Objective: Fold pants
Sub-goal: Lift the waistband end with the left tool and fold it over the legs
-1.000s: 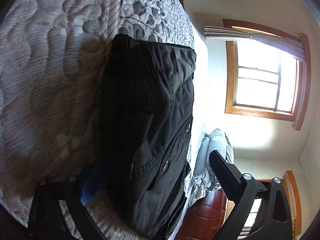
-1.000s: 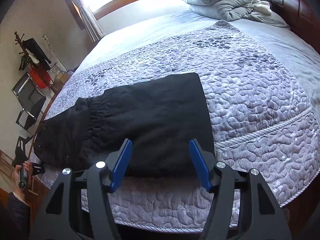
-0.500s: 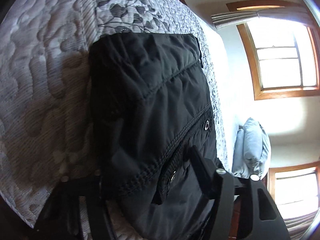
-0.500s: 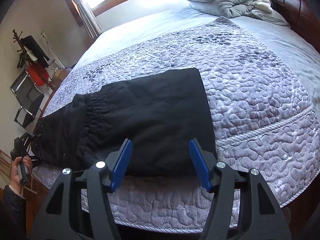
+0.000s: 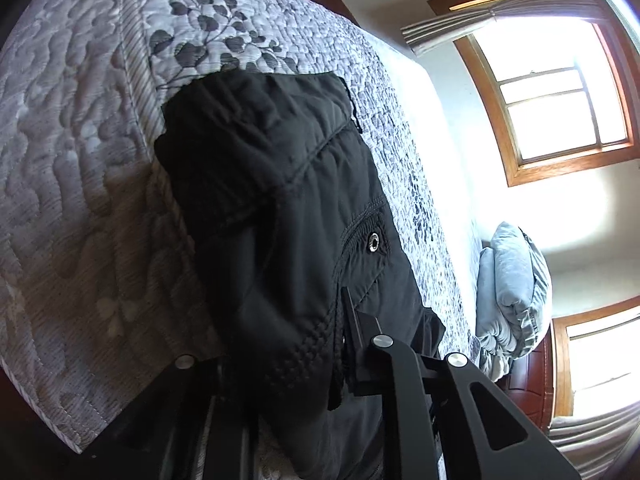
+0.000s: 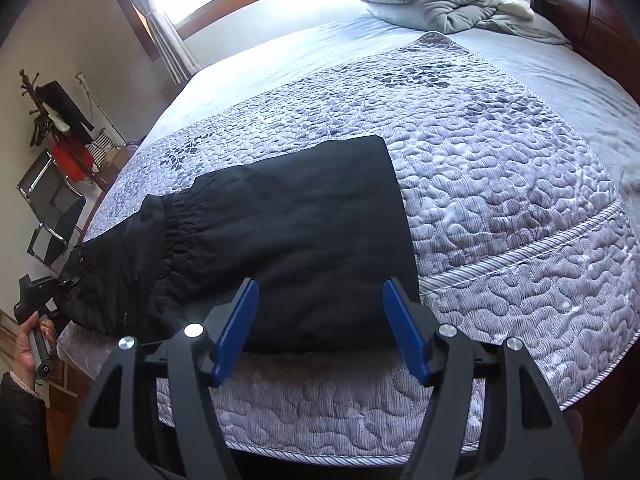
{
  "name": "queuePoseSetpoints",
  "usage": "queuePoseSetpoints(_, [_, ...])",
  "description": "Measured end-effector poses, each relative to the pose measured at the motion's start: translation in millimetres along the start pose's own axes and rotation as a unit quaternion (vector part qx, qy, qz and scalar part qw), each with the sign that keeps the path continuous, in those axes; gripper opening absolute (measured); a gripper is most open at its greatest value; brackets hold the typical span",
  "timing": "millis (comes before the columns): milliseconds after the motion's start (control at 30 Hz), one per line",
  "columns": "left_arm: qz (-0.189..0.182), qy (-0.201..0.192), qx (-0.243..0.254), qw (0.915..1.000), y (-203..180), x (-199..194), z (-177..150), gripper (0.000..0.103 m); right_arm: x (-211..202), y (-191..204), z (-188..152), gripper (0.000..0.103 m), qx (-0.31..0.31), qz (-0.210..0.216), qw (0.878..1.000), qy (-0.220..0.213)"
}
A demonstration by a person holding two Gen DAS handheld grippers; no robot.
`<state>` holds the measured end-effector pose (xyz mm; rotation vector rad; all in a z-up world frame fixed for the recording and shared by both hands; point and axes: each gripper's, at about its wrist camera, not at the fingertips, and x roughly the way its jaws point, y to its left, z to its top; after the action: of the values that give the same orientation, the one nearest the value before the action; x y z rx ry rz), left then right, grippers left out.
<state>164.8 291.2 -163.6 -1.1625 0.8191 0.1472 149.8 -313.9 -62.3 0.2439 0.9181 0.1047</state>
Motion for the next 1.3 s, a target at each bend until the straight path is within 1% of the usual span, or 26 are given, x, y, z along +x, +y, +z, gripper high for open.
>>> queuePoseSetpoints(100, [-0.006,-0.001,0.002,1.0,-4,-5,-5,0.015,-2,-5,0,0.068,0.006,-0.004,1.0,-0.004])
queuePoseSetpoints(167, [-0.005,-0.003,0.008,1.0,-11,-10,-2,0.014,-3,-10,0,0.068,0.017,-0.003,1.0,-0.005])
queuePoseSetpoints(267, [-0.01,-0.009,0.027,0.9995,-25,-21,1,0.013,-6,-16,-1,0.068,0.027,-0.001,1.0,-0.008])
queuePoseSetpoints(467, [-0.027,-0.021,0.097,0.9947,-72,-34,-5,0.013,-10,-21,-2,0.068,0.036,0.0,0.999,-0.015])
queuePoseSetpoints(567, [-0.037,-0.024,0.139,0.9893,-102,-38,-12,0.013,-12,-22,-3,0.068,0.041,0.004,0.999,-0.017])
queuePoseSetpoints(633, [-0.045,-0.023,0.159,0.986,-116,-41,-18,0.013,-13,-23,-3,0.068,0.042,0.005,0.999,-0.019])
queuePoseSetpoints(833, [-0.061,-0.013,0.236,0.9697,-165,-48,-47,0.015,-17,-32,-4,0.068,0.056,0.008,0.998,-0.027])
queuePoseSetpoints(1000, [-0.061,0.002,0.307,0.9496,-203,-46,-83,0.017,-18,-41,-6,0.068,0.069,0.009,0.997,-0.032])
queuePoseSetpoints(1033, [-0.06,0.006,0.322,0.9447,-208,-44,-90,0.017,-18,-42,-7,0.068,0.071,0.009,0.997,-0.033])
queuePoseSetpoints(1067, [-0.056,0.009,0.343,0.9378,-215,-42,-99,0.017,-19,-44,-7,0.068,0.073,0.01,0.997,-0.033])
queuePoseSetpoints(1167, [-0.045,0.018,0.383,0.9226,-226,-35,-118,0.018,-19,-48,-8,0.068,0.077,0.011,0.996,-0.036])
queuePoseSetpoints(1300, [-0.034,0.031,0.409,0.9115,-235,-22,-134,0.019,-20,-52,-8,0.068,0.082,0.013,0.996,-0.04])
